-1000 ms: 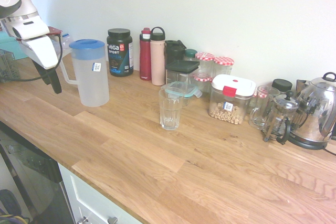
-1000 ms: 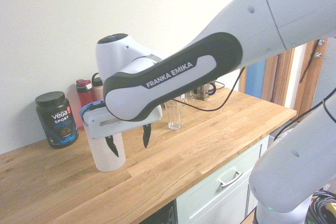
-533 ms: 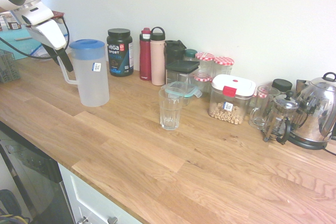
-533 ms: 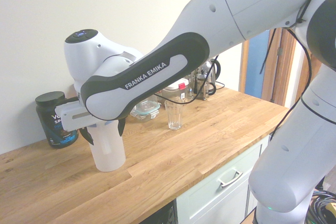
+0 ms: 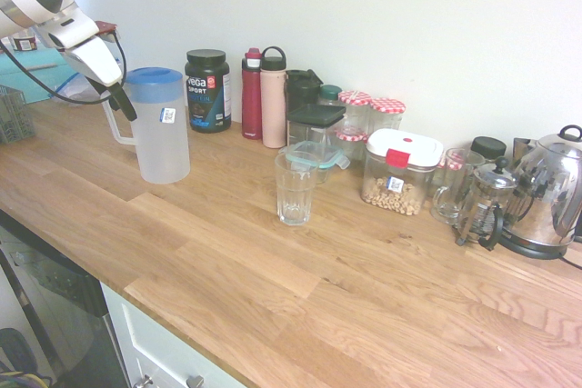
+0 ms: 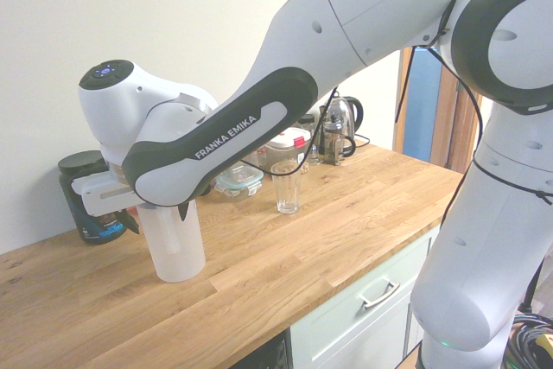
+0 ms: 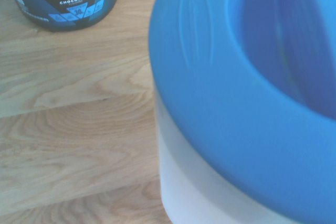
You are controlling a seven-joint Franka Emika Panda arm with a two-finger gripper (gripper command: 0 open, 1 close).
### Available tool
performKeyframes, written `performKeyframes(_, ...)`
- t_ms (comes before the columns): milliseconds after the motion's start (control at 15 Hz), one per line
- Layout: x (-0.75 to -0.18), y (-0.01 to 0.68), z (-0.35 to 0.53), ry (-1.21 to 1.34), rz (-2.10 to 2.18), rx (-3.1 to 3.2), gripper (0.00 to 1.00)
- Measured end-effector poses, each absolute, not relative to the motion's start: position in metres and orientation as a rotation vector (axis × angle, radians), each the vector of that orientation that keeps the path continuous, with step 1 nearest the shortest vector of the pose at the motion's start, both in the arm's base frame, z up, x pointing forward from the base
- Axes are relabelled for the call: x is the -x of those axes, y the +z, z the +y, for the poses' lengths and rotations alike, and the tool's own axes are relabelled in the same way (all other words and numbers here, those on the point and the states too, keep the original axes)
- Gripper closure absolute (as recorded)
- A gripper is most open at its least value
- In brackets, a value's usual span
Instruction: Pour me some water
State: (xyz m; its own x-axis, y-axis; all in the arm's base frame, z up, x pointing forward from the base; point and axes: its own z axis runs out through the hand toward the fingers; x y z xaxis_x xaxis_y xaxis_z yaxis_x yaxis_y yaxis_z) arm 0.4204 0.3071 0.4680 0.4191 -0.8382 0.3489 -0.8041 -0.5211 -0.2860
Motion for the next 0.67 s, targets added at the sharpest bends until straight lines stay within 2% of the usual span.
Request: performKeyframes(667, -0.4278, 0.4572, 0.3041, -0.720, 1.502, 2.586, 1.00)
